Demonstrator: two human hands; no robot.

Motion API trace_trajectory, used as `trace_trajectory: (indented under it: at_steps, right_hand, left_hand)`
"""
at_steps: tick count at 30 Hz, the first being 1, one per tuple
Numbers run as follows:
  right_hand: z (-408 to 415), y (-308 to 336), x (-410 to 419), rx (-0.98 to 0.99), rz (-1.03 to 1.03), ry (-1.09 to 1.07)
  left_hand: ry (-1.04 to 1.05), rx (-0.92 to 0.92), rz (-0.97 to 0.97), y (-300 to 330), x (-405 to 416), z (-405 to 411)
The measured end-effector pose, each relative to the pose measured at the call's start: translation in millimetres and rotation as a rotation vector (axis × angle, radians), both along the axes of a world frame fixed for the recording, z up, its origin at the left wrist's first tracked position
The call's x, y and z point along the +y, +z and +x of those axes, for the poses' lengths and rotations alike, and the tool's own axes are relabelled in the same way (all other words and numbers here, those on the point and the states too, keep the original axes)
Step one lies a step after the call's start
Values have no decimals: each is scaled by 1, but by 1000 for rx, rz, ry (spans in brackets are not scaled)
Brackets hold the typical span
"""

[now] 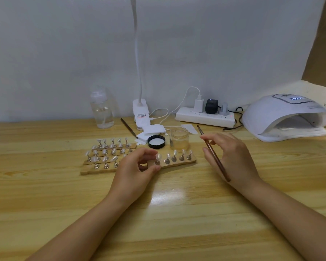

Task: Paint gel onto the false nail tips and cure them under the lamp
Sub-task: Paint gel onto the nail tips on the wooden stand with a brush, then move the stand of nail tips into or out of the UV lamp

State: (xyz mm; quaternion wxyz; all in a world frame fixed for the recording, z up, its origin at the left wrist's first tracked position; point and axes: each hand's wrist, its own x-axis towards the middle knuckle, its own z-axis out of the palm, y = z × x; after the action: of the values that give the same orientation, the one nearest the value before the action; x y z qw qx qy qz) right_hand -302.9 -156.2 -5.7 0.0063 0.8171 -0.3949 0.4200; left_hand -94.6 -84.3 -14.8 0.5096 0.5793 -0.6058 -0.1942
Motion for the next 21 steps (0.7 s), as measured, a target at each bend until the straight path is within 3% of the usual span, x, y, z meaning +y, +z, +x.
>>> trace_trajectory:
  at_steps: [5,21]
  right_hand:
    - [0,-3,-2,156,74,-61]
    - [1,-5,-5,225,166,19]
  left_hand:
    - [13,15,-17,-1,-1,0]
    - [13,15,-48,0,1,0]
